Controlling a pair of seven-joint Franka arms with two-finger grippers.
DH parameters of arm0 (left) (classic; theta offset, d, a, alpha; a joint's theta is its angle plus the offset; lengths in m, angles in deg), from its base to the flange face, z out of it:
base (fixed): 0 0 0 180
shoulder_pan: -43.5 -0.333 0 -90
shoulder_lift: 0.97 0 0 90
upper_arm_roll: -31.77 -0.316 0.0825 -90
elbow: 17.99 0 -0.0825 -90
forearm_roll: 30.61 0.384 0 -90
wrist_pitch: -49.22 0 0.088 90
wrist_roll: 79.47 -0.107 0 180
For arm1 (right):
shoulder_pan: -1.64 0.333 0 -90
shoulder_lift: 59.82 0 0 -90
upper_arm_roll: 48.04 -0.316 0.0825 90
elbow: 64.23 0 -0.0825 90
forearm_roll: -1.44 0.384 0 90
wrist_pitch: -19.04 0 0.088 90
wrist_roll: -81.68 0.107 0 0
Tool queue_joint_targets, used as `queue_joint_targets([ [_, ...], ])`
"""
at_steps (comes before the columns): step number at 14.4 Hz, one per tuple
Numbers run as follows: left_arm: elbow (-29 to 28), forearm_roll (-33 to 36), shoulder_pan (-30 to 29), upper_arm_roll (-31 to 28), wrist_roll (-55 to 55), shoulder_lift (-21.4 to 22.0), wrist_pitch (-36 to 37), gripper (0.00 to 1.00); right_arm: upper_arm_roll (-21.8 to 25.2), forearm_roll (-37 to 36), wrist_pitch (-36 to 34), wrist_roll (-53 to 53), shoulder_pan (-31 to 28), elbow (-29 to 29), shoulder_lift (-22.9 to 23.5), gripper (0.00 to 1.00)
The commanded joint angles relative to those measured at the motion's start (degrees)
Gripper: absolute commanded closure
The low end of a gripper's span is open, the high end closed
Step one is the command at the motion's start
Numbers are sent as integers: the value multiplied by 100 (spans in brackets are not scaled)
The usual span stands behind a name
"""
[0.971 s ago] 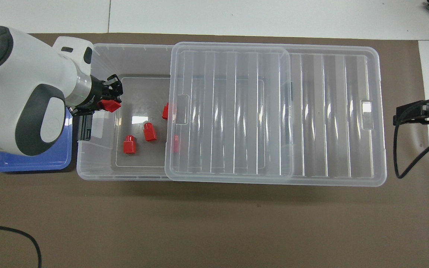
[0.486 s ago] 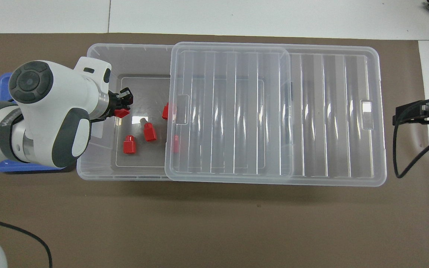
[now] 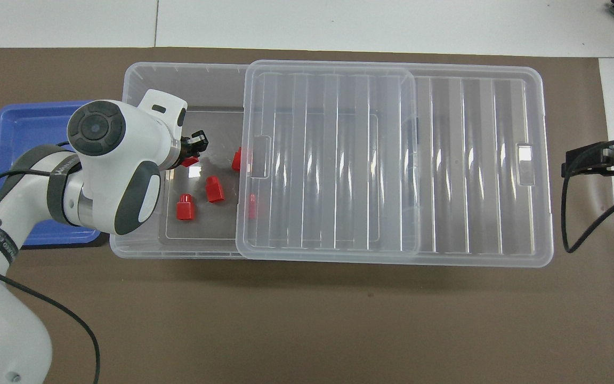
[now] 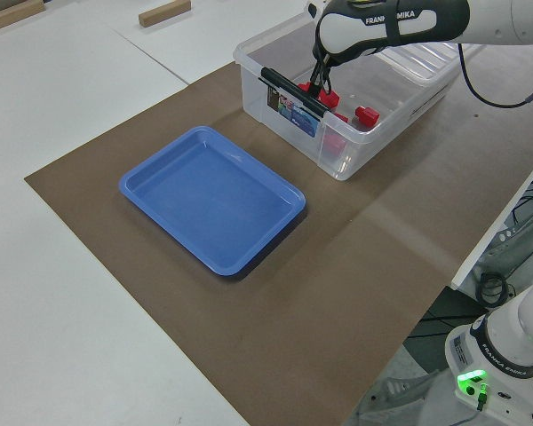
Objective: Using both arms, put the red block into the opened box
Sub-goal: 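Carry the red block over the open box with the left gripper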
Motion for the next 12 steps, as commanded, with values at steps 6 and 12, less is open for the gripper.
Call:
queue_joint_targets([
  [6,181,397,25,-93,-90,-515,-623,100,-17,28,360,52,-55,225,11,1],
  [12,146,574,-55,-93,-319,-734,-904,100,185,-7,939,8,-81,558,28,8],
])
